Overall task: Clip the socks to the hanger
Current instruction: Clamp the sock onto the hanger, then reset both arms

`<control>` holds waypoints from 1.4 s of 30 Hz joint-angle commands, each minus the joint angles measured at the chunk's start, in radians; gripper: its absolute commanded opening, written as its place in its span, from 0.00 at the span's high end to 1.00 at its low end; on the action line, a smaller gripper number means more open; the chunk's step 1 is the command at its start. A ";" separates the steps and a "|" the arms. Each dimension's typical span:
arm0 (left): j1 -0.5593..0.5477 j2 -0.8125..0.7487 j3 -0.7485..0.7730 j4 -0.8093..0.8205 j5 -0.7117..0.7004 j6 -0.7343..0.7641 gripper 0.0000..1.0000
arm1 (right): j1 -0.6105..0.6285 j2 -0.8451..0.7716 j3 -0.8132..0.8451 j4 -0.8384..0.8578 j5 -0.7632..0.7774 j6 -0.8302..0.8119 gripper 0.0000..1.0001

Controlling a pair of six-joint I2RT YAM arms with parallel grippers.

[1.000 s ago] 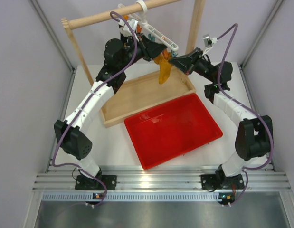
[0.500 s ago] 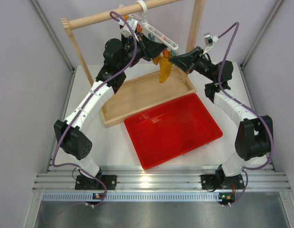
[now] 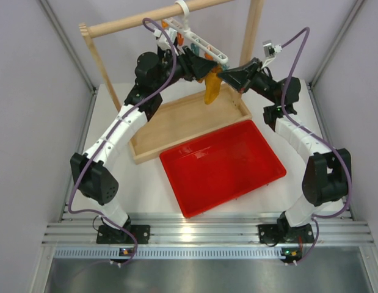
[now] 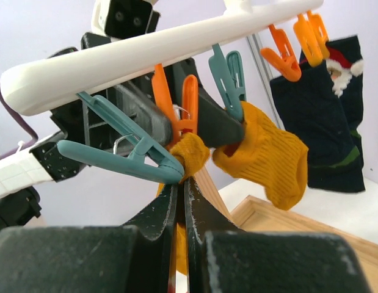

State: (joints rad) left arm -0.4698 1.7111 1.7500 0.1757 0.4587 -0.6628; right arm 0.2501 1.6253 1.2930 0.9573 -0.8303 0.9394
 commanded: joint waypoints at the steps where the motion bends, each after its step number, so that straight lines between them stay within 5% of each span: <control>1: 0.008 -0.047 -0.017 0.077 0.031 -0.015 0.27 | -0.005 0.002 0.060 0.046 0.014 -0.008 1.00; 10: 0.014 -0.166 -0.138 0.038 -0.003 0.069 0.15 | -0.005 0.011 0.013 -0.006 0.033 -0.045 0.96; 15: 0.017 -0.271 -0.275 -0.042 -0.032 0.193 0.13 | -0.006 -0.004 -0.017 -0.066 0.051 -0.097 0.59; 20: 0.017 -0.392 -0.377 -0.175 -0.040 0.374 0.02 | -0.015 -0.056 -0.081 -0.144 0.083 -0.145 0.38; 24: 0.017 -0.459 -0.417 -0.382 -0.093 0.550 0.02 | -0.037 -0.139 -0.150 -0.309 0.131 -0.276 0.10; 27: 0.017 -0.493 -0.399 -0.568 -0.127 0.640 0.02 | -0.060 -0.250 -0.207 -0.435 0.140 -0.384 0.01; 38: 0.034 -0.692 -0.578 -0.835 -0.406 0.857 0.02 | -0.080 -0.580 -0.304 -1.203 0.281 -0.963 0.00; 42: 0.115 -0.793 -0.693 -0.849 -0.433 0.888 0.02 | -0.080 -0.740 -0.371 -1.301 0.341 -1.073 0.00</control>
State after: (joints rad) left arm -0.4141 0.9836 1.1122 -0.6380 0.0982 0.1570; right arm 0.1783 0.9810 0.9577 -0.1471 -0.5686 0.0486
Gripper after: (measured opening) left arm 0.982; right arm 0.996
